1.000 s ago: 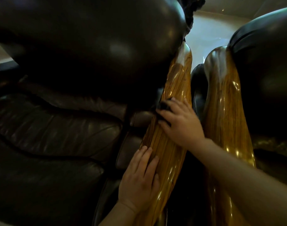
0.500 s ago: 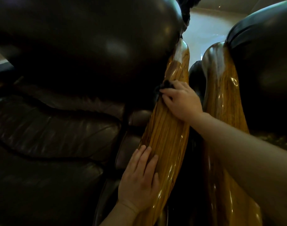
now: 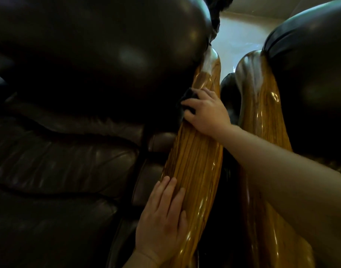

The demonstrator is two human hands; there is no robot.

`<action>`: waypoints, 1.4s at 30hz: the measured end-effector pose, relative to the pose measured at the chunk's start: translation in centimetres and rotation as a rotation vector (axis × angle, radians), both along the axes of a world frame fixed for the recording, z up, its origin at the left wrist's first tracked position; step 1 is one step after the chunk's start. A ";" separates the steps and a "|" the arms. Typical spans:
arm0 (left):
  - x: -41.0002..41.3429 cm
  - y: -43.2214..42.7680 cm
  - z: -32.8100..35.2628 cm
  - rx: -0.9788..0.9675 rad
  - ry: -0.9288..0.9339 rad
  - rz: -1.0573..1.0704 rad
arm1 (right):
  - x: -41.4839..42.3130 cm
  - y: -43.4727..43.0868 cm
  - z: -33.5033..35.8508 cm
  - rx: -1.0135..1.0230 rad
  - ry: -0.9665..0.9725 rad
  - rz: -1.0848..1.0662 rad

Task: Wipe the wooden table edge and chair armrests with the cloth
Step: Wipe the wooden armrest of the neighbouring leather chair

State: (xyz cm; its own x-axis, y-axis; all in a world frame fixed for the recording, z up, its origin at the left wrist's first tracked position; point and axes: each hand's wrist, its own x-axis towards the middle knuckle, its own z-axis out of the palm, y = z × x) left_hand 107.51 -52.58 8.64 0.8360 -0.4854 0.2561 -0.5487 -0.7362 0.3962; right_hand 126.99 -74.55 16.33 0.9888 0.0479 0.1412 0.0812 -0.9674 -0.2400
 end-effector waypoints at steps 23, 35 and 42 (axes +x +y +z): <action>0.3 -0.1 -0.1 0.000 0.011 -0.009 | -12.4 0.9 -1.6 -0.027 -0.044 0.212; -6.0 9.1 0.8 -0.010 0.048 0.005 | -25.0 11.1 -6.2 -0.094 0.031 0.541; -5.7 8.8 2.2 -0.115 0.063 0.025 | -26.0 8.0 -6.5 -0.237 0.045 0.938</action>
